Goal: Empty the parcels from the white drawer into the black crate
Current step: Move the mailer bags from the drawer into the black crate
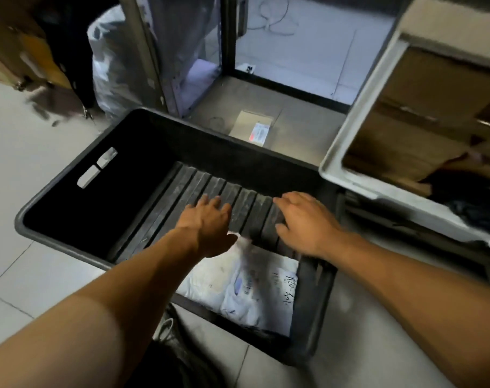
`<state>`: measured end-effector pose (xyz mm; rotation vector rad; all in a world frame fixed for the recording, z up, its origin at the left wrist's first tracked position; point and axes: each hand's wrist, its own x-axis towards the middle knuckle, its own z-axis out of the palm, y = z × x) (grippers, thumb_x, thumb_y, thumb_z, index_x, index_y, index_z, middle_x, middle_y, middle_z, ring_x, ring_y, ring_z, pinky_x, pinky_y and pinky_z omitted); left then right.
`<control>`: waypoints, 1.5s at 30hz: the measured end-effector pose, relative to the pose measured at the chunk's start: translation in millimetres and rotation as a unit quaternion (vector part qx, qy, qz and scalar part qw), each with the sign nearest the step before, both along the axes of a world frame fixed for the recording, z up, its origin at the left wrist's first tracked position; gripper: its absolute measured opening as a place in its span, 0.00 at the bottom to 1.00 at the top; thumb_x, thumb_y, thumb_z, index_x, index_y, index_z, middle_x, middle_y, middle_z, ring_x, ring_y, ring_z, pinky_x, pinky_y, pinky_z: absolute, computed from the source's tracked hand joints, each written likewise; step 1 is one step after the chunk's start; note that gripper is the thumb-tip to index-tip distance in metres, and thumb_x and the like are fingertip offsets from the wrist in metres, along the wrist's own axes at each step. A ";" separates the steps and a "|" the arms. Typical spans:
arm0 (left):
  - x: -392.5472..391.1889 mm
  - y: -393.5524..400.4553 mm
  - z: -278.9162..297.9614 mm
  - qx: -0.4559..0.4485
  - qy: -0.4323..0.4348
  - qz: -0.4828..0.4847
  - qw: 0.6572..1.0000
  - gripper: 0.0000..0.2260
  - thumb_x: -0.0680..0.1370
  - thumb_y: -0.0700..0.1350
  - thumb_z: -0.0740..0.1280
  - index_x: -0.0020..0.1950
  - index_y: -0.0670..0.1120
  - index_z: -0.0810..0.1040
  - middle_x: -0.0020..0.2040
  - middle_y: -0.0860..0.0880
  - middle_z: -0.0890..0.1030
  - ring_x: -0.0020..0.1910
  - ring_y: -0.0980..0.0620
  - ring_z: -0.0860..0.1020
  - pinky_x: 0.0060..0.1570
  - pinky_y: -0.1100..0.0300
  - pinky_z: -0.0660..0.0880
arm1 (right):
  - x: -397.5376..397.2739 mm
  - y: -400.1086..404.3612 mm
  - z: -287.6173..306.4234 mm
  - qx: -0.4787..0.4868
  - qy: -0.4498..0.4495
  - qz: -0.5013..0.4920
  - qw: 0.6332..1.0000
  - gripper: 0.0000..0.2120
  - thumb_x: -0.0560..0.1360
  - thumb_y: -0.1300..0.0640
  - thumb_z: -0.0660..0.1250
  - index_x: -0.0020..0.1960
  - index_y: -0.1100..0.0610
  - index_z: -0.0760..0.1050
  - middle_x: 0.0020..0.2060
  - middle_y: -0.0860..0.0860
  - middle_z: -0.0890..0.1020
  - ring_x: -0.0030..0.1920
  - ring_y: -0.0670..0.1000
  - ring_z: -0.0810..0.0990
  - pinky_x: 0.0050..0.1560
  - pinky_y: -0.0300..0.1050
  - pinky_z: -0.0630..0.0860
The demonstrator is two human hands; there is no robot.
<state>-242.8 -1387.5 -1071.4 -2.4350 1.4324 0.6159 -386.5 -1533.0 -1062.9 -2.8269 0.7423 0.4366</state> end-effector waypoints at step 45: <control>-252.3 -262.8 81.5 -0.209 0.191 -0.083 0.955 0.24 0.81 0.57 0.63 0.73 0.46 0.67 0.64 0.42 0.78 0.59 0.41 0.78 0.50 0.57 0.72 | -271.3 -191.6 83.0 -0.118 -0.119 -0.312 0.935 0.23 0.78 0.51 0.68 0.73 0.46 0.71 0.61 0.58 0.78 0.57 0.64 0.78 0.55 0.55 0.76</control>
